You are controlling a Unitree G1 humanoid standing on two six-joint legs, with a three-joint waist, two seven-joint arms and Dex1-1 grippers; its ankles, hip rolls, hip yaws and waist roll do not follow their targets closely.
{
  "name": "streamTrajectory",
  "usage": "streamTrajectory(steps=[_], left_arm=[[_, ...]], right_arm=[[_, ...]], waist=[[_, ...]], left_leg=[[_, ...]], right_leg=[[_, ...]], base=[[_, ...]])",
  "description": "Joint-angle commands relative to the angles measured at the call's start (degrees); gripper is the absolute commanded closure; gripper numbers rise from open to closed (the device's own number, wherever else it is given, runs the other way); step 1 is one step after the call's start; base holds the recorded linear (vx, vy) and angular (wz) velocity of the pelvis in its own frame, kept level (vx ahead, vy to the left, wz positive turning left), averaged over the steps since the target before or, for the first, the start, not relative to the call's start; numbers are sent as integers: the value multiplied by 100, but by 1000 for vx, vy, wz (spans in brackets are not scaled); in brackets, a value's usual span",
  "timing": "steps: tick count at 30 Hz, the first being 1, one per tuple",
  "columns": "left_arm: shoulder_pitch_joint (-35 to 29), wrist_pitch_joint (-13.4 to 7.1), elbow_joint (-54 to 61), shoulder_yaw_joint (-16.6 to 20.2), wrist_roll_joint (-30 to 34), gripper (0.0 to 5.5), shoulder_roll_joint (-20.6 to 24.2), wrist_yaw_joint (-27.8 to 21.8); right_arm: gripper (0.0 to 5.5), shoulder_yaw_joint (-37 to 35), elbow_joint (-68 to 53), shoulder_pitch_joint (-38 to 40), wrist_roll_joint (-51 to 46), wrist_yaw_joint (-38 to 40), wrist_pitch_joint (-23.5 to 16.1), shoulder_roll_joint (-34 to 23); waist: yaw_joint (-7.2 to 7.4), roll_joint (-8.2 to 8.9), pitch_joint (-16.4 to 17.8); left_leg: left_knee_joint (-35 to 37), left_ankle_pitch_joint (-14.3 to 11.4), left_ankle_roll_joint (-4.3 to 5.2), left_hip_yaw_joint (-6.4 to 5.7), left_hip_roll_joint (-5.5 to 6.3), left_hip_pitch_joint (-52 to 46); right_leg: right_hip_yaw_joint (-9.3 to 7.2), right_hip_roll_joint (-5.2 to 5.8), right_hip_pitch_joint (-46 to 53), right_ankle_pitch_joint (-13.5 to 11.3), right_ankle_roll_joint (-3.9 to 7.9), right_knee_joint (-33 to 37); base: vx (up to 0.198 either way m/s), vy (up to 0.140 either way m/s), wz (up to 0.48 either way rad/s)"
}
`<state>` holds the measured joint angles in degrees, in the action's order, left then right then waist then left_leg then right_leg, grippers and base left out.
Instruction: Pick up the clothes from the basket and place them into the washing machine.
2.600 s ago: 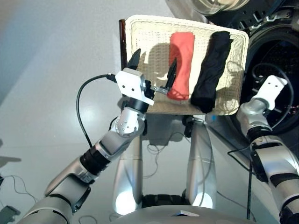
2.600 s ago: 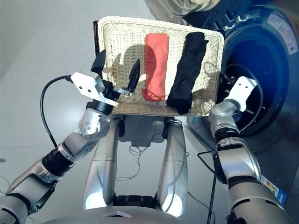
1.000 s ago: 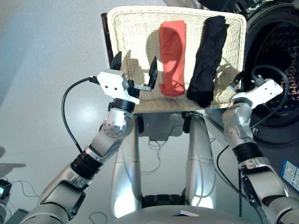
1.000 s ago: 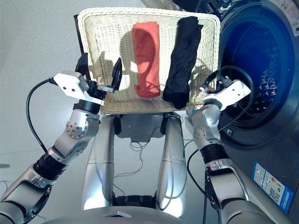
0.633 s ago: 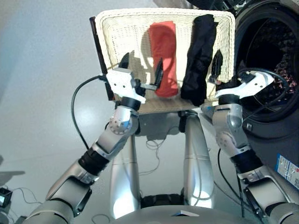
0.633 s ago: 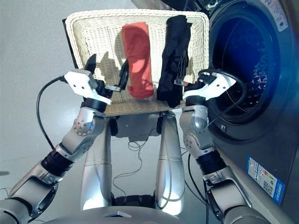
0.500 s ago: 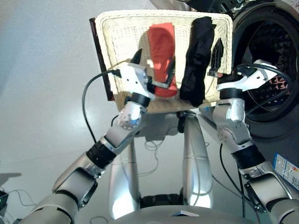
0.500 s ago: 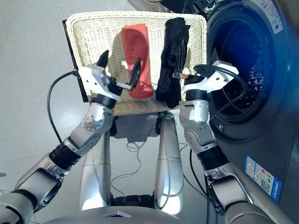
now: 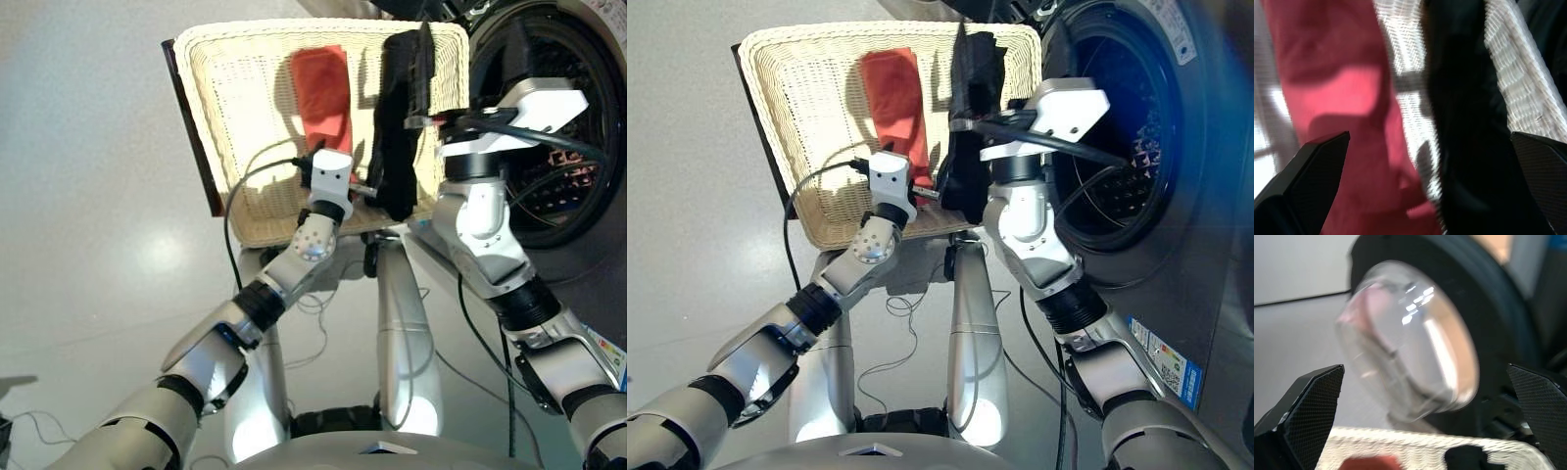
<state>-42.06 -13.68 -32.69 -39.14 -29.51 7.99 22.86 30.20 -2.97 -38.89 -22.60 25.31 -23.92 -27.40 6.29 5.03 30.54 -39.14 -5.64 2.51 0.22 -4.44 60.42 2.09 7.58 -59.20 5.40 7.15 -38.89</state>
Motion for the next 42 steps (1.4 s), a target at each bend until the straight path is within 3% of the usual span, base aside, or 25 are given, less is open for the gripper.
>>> streamTrajectory(steps=[1, 7, 9, 16, 32, 35, 36, 37, 42], left_arm=[[-412, -63, -595, -122, -353, 0, -764, 187], [-560, -7, -1086, -80, -668, 0, -993, 210], [-609, -34, -1288, 66, -1032, 0, -1129, 257], [-842, -46, -1486, 342, -1349, 0, -1256, 419], [-1357, 87, -2317, 976, -1348, 0, -1249, 647], [-1433, 108, -2441, 1047, -1346, 345, -1235, 669], [-1450, 101, -2451, 1056, -1349, 494, -1237, 674], [-1456, 106, -2459, 1053, -1336, 550, -1237, 675], [-1469, 114, -2487, 1067, -1326, 550, -1232, 697]], right_arm=[[0, -8, -548, -299, 86, -103, -142, 124], [0, 349, -452, -510, -135, -108, -85, 485], [0, 469, -412, -581, -202, -97, -55, 606], [0, 647, -321, -604, -323, -86, 5, 747], [0, 703, -465, -431, -607, -232, -80, 700], [0, 680, -485, -384, -648, -265, -83, 670], [0, 678, -491, -385, -665, -278, -83, 659], [0, 671, -493, -374, -670, -282, -81, 653], [0, 650, -494, -333, -751, -318, -92, 641]], waist=[[-113, -12, -75], [-98, 33, -75], [-83, 67, -75], [-19, 145, -75], [144, 325, -75], [158, 323, -75], [161, 319, -75], [160, 313, -75], [158, 319, -75]], left_leg=[[138, -37, 130, 191, -36, -166], [54, -45, 153, 179, -83, -51], [-13, -67, 160, 177, -102, 6], [-211, -133, 196, 181, -174, 204], [-388, -186, 217, 173, -300, 434], [-397, -190, 215, 178, -300, 424], [-406, -192, 215, 176, -299, 435], [-403, -192, 214, 183, -301, 434], [-389, -189, 214, 183, -307, 420]], right_leg=[[-7, -65, -164, -47, -151, -39], [1, -102, -294, -36, -166, -131], [11, -128, -353, -24, -176, -174], [8, -166, -556, 12, -174, -314], [31, -234, -824, -11, -153, -428], [38, -230, -798, -22, -155, -400], [46, -227, -799, -28, -157, -393], [45, -223, -799, -35, -155, -388], [42, -232, -787, -59, -149, -351]], base=[[0, 0, 0], [0, 0, 0], [0, 0, 0], [0, 0, 0], [0, 0, 0], [0, 0, 0], [0, 0, 0], [0, 0, 0], [0, 0, 0]])
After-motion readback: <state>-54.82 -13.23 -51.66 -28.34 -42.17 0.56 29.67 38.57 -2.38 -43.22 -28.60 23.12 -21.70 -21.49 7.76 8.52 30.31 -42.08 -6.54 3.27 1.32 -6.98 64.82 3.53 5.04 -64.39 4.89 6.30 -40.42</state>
